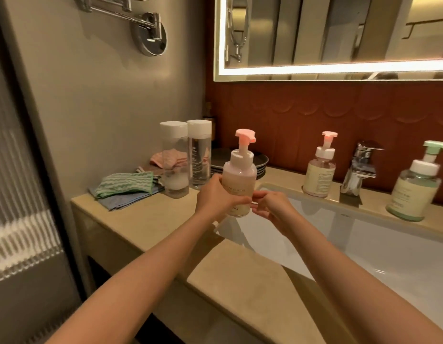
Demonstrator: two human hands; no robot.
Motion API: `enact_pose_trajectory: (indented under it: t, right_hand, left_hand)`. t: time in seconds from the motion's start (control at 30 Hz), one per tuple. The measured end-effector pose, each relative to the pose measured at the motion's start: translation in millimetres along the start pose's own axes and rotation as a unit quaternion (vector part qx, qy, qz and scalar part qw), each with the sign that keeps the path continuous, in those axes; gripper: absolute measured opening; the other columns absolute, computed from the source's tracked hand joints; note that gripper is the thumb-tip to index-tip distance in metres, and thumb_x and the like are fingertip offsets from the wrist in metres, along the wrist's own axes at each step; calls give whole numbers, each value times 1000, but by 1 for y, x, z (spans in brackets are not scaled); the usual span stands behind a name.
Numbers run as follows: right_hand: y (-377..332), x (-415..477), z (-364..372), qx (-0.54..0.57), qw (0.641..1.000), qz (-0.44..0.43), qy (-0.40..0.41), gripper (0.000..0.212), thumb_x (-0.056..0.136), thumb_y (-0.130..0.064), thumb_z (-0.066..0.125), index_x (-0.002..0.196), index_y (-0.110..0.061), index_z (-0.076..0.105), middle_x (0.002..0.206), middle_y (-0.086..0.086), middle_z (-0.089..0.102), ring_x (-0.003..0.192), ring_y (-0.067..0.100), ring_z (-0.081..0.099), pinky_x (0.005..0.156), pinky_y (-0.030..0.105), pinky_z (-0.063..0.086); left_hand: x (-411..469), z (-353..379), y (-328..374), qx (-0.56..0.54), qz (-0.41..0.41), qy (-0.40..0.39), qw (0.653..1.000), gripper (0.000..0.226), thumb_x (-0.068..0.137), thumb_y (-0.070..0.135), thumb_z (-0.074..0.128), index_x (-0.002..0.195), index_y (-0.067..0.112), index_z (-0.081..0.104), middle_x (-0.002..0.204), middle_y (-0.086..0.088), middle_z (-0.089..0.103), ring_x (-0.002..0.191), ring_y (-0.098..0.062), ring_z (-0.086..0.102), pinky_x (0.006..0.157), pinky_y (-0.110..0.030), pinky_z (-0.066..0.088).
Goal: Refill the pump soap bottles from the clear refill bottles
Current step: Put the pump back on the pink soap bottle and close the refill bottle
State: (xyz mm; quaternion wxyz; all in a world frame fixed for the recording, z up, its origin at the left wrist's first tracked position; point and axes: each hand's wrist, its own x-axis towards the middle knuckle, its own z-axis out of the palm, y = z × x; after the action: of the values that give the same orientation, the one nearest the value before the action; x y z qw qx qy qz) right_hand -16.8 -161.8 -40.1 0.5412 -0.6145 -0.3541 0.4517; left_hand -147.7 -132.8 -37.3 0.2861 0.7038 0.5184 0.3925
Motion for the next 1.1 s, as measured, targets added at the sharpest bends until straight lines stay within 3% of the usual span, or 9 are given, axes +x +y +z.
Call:
enact_pose_trajectory:
  t: [0.13,0.33,0.57,0.8,0.97,1.1]
  right_hand:
    - [-11,27,-35,19,998,-26,56,47,80,21,37,110,-6,62,117,11,62,110,26,56,81,29,49]
    - [-16,78,-62,36,988,-68,131,44,88,8,41,126,-8,56,122,10,61,109,25,56,95,37,48]
    - [-9,145,-74,0,982,-44,182,46,89,-1,43,133,-10,48,128,9,58,115,27,54,94,36,46]
    - [1,170,-80,-29,981,-66,179,53,91,-6,43,142,-16,36,138,6,49,125,26,47,103,41,41]
    - [1,154,-80,-112,969,-121,182,42,93,-10,46,134,-14,45,129,5,55,115,25,53,96,34,45]
    - [2,130,-83,-207,921,-213,252,39,86,2,51,123,-10,54,120,3,55,110,18,53,81,20,42]
  left_hand:
    - [42,34,28,-13,32,-59,998,74,60,42,84,120,17,50,122,-1,60,111,-19,58,88,-35,49]
    - [109,91,52,-24,52,-117,991,64,60,40,84,111,14,57,112,-1,65,104,-16,61,78,-26,47]
    - [172,148,43,-60,54,-166,983,46,66,25,83,104,12,61,111,-5,66,104,-19,61,90,-34,50]
    - [194,178,33,-145,45,-189,970,61,67,13,81,121,8,53,119,-8,62,112,-22,57,93,-34,47]
    - [193,183,37,-165,13,-199,966,77,66,9,82,131,5,41,126,-10,57,118,-24,54,96,-36,46]
    - [187,177,46,-122,-7,-177,977,106,67,18,83,146,5,14,143,-13,40,132,-28,40,104,-40,37]
